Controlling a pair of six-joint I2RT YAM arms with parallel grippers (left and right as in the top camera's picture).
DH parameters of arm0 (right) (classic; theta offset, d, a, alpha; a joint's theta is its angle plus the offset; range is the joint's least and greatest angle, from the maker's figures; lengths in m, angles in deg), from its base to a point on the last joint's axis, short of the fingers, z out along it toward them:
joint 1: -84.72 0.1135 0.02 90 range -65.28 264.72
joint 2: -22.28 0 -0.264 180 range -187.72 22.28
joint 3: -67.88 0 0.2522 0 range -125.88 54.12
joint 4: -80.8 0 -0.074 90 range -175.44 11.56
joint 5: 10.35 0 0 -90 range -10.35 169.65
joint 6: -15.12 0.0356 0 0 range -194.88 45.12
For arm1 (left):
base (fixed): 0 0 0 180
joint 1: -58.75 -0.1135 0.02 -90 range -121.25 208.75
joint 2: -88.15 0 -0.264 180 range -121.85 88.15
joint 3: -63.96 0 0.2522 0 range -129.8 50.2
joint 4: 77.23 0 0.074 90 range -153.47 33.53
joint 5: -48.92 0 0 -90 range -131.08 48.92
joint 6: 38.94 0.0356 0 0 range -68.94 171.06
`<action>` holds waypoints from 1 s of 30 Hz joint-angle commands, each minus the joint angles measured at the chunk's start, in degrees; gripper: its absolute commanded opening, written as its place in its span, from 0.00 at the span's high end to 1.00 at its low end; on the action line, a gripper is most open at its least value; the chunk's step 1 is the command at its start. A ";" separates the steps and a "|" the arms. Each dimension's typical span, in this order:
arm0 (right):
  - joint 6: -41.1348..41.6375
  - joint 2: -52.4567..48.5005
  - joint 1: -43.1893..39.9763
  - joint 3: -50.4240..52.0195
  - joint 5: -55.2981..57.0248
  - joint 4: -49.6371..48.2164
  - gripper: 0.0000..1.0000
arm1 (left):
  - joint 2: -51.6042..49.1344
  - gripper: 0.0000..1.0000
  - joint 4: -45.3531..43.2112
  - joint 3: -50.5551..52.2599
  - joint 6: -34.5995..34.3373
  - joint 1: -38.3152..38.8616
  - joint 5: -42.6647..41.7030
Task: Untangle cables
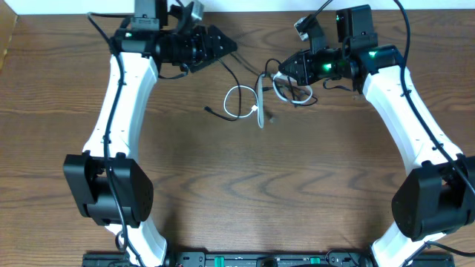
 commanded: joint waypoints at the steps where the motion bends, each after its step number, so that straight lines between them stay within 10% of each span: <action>1: -0.04 0.04 0.22 -0.15 -4.59 -0.04 0.99 | -0.13 0.32 -0.50 0.28 0.98 3.21 2.82; 18: 2.64 1.79 2.91 -0.17 -16.94 -10.62 0.99 | -0.13 0.22 -3.45 0.28 0.26 6.23 2.64; 24: 4.55 1.79 4.31 -0.17 -16.59 -14.93 0.99 | -0.15 0.22 -3.45 0.28 -19.87 5.81 1.99; 30: 4.68 1.79 6.84 -0.17 -11.34 -14.97 0.99 | -0.15 0.46 -3.48 0.28 -34.60 5.81 1.88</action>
